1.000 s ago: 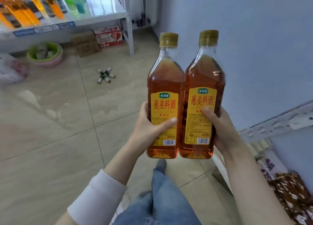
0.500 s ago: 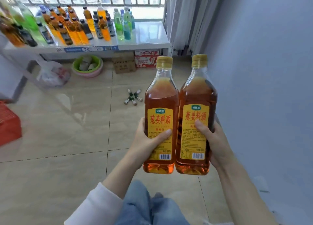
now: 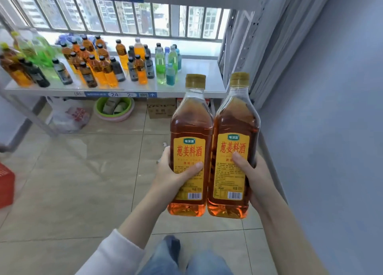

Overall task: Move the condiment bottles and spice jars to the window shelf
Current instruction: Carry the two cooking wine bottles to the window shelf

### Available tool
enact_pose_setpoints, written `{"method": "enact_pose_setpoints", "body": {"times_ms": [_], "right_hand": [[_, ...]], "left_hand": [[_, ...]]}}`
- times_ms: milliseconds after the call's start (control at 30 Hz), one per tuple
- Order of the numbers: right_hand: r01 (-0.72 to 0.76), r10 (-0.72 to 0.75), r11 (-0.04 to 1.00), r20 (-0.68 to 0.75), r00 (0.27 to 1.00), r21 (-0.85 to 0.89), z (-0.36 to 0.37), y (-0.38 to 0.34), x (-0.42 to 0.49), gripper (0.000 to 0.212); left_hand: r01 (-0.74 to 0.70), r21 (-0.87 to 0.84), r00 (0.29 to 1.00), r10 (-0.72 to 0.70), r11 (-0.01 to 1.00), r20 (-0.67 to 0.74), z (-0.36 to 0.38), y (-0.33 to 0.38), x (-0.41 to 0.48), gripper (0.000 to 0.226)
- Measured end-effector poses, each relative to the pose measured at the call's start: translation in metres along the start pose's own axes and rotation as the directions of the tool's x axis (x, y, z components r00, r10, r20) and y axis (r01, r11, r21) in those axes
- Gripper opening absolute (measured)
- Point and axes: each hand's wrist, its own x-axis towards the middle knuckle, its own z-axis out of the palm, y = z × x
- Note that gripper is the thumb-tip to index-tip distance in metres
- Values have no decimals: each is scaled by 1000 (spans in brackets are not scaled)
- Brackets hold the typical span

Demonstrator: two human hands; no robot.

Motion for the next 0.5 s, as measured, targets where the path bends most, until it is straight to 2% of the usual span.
{"method": "enact_pose_setpoints", "body": {"times_ms": [133,267,367,467,500], "right_hand": [[-17,17,1000,-28,999,9,-4,-21,69,49],[-7,6,1000,-32,999,-6,-21,-36,144,43],[6,-6,1000,-4,1000,-8,-34,-54,198,50],[37,-36,999,53,998,-23,-40,-83,245,75],[48,-47,999,72,996,-23,-41,-93,261,78]], "left_hand": [[-18,6,1000,18,1000,8,6,25,67,76],[-29,16,999,28,999,15,21,43,138,72],[-44,17,999,45,999,-25,36,58,187,72],[-70,18,995,71,997,-69,46,82,227,70],[-84,20,993,85,996,-87,48,90,239,68]]}}
